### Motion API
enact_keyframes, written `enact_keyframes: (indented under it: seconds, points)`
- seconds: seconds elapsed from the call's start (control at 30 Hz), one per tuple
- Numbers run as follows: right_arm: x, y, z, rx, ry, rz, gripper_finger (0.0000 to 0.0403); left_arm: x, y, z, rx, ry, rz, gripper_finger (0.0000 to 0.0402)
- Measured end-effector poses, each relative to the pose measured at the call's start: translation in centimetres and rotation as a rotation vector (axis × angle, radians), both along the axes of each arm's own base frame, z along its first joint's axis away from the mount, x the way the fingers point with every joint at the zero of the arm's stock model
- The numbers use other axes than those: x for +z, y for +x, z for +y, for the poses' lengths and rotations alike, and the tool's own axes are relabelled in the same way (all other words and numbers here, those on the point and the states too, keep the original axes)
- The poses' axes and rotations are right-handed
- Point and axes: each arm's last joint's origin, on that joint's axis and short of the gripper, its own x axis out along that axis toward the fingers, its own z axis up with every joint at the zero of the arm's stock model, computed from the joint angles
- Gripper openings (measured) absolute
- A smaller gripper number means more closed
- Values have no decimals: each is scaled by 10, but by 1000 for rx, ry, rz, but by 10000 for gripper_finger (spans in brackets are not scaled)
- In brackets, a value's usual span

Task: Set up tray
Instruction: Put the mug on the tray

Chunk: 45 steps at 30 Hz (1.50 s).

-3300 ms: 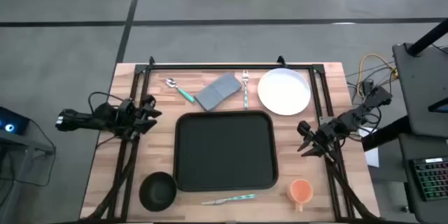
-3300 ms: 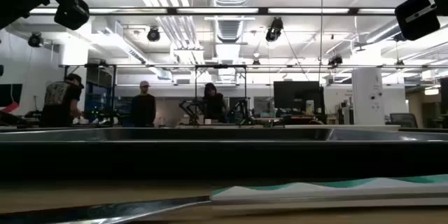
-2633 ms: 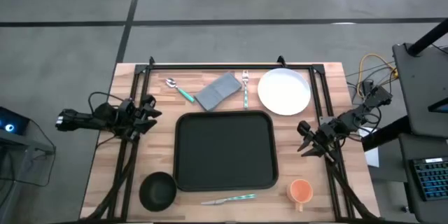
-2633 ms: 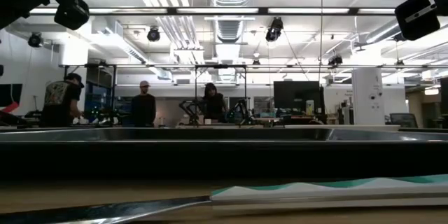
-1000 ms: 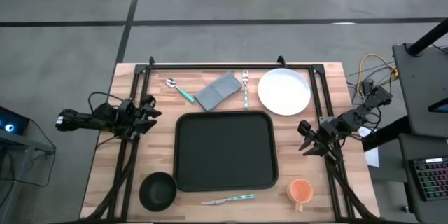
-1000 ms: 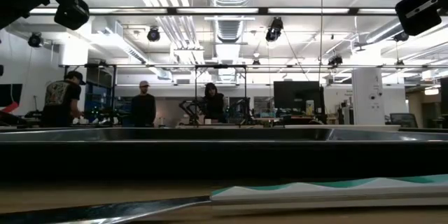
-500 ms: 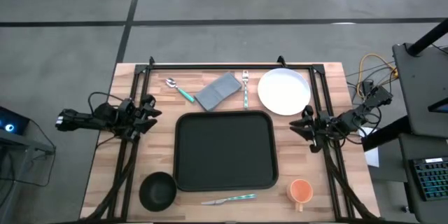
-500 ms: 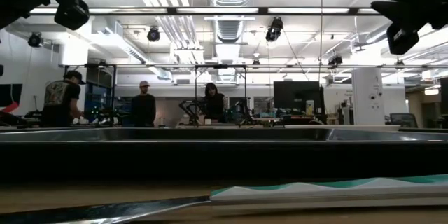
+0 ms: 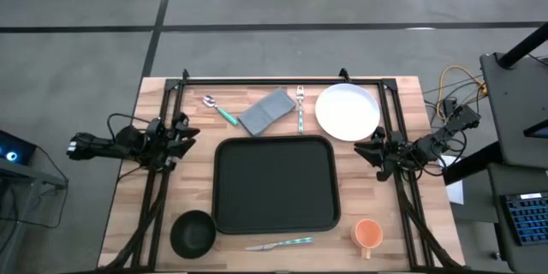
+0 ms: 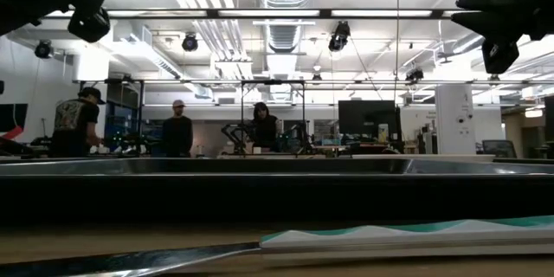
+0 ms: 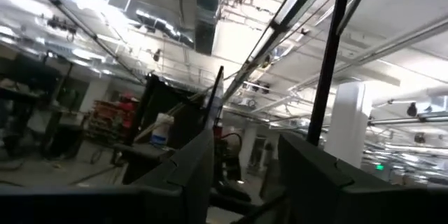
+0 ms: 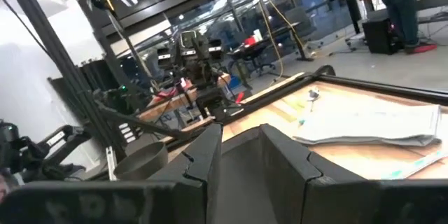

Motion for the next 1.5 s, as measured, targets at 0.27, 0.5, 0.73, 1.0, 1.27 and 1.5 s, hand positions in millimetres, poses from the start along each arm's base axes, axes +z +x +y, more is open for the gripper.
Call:
enact_keyframes:
  seconds: [0.27, 0.5, 0.73, 1.0, 1.27, 1.5]
  points:
    - [-9, 2, -2, -114, 99, 57, 86, -29, 17, -2, 0, 27, 329, 141]
    - [-21, 6, 3, -11, 146, 152, 86, -9, 28, -3, -3, 20, 345, 141]
    - [61, 7, 8, 123, -22, 69, 86, 68, 58, -6, 4, 81, 651, 141]
    - [151, 19, 18, 175, -224, 442, 86, 131, 102, -12, -46, 116, 788, 141]
    - [184, 44, 42, 338, -164, 680, 86, 133, 135, -19, -73, 10, 845, 141]
    - [181, 52, 57, 303, -18, 910, 86, 122, 150, -21, -68, -119, 883, 141]
